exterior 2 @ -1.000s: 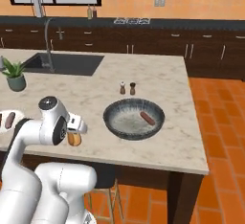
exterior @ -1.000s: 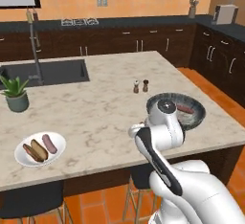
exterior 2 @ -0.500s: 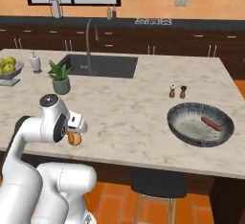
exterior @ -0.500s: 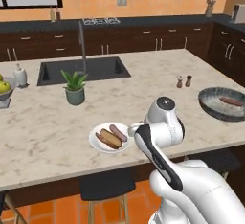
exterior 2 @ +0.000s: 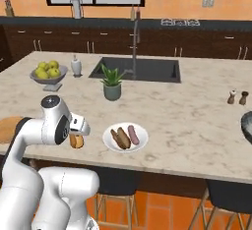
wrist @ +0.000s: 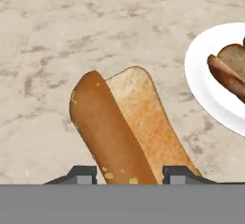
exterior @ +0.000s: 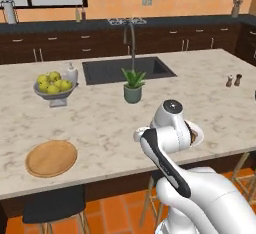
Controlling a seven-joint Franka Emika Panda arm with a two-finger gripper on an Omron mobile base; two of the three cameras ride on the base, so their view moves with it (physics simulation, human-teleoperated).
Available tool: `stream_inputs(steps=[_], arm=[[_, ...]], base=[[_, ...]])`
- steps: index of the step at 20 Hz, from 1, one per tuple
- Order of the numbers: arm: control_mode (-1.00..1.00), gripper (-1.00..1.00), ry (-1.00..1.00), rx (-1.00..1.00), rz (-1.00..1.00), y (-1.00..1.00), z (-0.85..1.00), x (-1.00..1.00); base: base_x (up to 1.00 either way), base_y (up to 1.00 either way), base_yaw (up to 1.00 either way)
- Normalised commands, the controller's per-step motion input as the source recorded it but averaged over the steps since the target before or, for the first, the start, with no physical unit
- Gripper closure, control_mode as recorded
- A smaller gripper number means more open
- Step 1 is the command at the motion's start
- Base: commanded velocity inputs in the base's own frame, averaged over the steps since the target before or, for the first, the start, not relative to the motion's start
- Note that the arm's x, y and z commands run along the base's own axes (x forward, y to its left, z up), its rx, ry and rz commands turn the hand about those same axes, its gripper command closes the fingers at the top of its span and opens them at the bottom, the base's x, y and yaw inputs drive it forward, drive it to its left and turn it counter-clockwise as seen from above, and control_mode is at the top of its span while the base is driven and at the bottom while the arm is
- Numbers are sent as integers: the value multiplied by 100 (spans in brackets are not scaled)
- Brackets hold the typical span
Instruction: Place one bun and one sausage from the bowl on each plate.
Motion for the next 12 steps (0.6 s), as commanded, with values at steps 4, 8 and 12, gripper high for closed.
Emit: stream_inputs(steps=[4, 8, 12], arm=[[100, 100, 0, 0, 0, 0, 0, 0], [100, 100, 0, 0, 0, 0, 0, 0], [100, 100, 0, 0, 0, 0, 0, 0]], base=[[0, 100, -1], [0, 100, -1], [0, 100, -1]])
